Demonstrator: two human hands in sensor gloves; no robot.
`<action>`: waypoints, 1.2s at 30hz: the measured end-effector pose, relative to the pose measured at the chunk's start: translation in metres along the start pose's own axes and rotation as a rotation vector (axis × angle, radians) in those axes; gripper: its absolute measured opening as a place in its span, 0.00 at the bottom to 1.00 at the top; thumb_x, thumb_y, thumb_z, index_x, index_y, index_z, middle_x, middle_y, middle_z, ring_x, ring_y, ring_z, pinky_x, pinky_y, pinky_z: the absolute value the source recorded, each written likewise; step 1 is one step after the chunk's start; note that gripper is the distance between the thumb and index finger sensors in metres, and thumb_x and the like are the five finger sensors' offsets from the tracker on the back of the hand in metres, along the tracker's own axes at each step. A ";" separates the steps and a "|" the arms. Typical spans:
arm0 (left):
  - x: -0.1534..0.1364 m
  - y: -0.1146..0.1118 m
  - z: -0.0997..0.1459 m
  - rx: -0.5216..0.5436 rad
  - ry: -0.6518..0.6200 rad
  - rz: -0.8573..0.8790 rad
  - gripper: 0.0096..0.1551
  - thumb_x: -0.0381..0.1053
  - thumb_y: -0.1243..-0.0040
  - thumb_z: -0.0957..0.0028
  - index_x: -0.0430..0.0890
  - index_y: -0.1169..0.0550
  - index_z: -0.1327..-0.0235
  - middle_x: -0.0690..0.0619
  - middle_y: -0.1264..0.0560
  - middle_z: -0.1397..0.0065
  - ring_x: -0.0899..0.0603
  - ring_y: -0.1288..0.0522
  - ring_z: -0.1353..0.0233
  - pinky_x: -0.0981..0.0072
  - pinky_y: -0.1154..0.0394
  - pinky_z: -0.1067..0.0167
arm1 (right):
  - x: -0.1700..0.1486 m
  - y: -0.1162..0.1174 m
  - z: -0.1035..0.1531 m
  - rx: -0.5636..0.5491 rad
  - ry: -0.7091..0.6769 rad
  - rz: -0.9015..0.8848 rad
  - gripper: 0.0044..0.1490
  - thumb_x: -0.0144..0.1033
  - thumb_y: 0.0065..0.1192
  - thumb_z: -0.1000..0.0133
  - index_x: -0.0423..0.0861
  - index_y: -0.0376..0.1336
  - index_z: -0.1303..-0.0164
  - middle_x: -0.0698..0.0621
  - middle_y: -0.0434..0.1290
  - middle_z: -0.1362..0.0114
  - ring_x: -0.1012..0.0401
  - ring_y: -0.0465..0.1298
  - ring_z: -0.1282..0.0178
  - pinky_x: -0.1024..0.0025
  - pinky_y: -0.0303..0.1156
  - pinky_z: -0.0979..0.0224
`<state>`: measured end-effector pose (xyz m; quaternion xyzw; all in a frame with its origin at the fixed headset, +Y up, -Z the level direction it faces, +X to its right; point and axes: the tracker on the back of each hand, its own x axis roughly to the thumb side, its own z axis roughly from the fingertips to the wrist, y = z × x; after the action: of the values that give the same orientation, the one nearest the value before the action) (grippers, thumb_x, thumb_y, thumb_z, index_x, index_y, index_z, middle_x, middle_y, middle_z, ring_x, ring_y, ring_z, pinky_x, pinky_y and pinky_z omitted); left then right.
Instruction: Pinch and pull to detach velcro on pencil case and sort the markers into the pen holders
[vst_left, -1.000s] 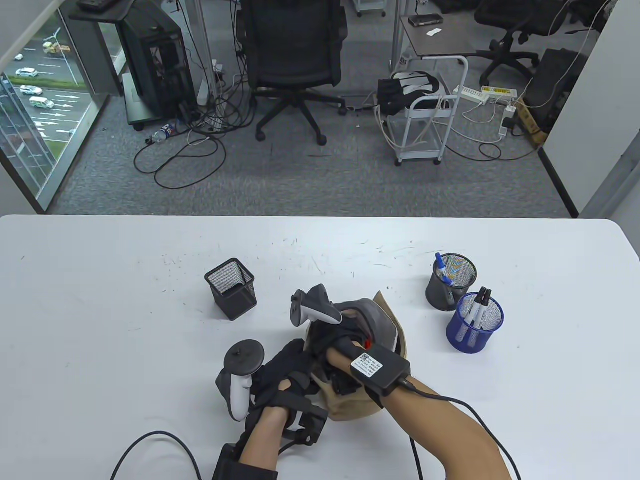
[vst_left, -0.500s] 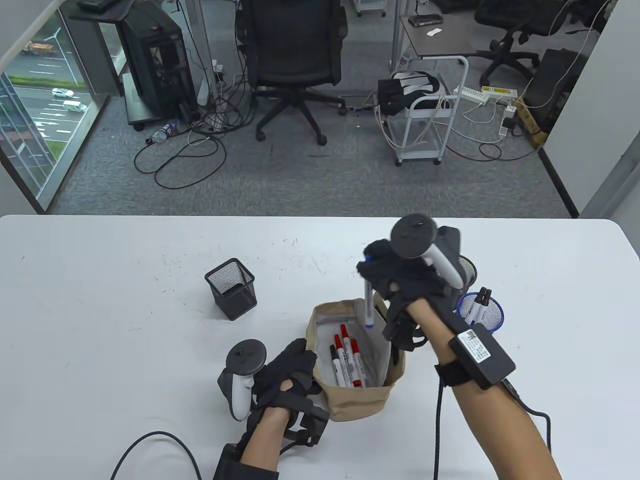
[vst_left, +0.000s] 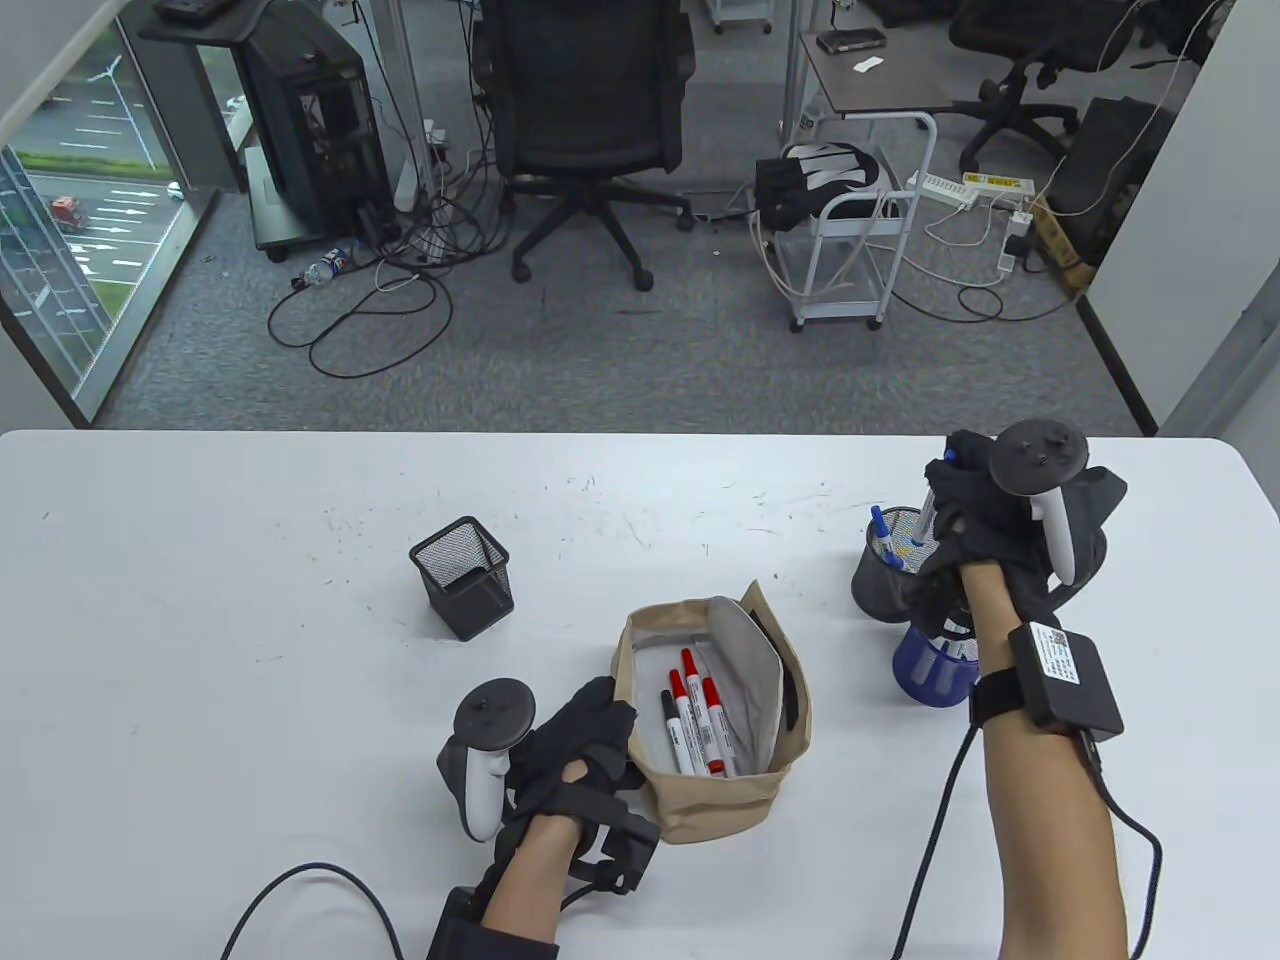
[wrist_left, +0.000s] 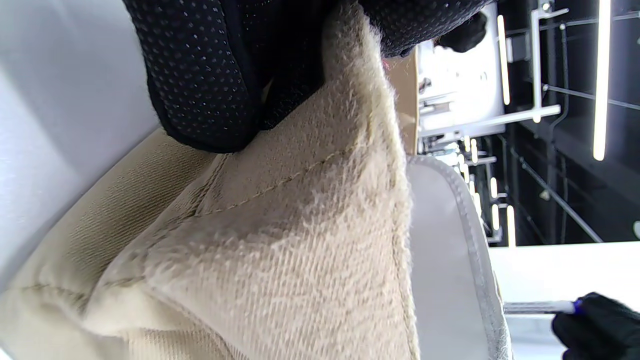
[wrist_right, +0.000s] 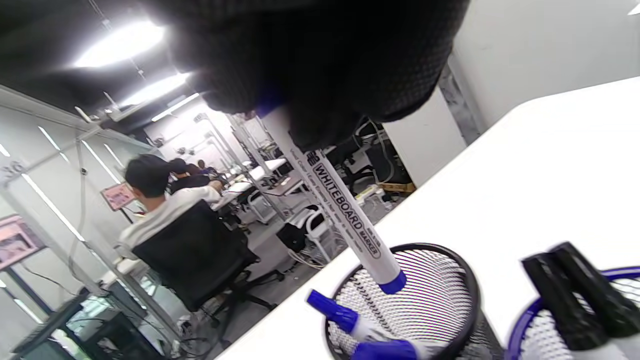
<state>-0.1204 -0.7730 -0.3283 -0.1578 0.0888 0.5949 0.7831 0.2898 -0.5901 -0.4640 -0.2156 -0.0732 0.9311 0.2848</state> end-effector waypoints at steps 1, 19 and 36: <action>0.000 0.000 0.000 -0.001 0.001 0.000 0.38 0.51 0.42 0.40 0.35 0.34 0.19 0.30 0.27 0.24 0.30 0.19 0.34 0.58 0.11 0.54 | -0.003 0.004 -0.002 0.000 0.006 -0.003 0.30 0.38 0.80 0.53 0.48 0.73 0.39 0.45 0.83 0.38 0.53 0.88 0.53 0.61 0.82 0.52; 0.001 -0.001 0.000 -0.001 -0.005 -0.011 0.38 0.51 0.42 0.40 0.36 0.34 0.19 0.30 0.27 0.24 0.30 0.18 0.34 0.58 0.11 0.54 | 0.095 0.052 0.105 0.430 -0.362 0.140 0.37 0.45 0.78 0.51 0.38 0.71 0.37 0.40 0.84 0.41 0.54 0.88 0.57 0.62 0.82 0.56; 0.001 -0.001 0.000 -0.002 -0.003 -0.006 0.39 0.51 0.42 0.40 0.35 0.34 0.19 0.30 0.27 0.24 0.30 0.18 0.34 0.58 0.11 0.54 | 0.110 0.223 0.137 0.924 -0.204 0.497 0.35 0.40 0.74 0.48 0.34 0.70 0.35 0.37 0.83 0.40 0.52 0.88 0.55 0.62 0.83 0.55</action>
<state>-0.1194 -0.7724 -0.3282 -0.1578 0.0864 0.5928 0.7850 0.0361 -0.7151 -0.4383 0.0131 0.3705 0.9219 0.1125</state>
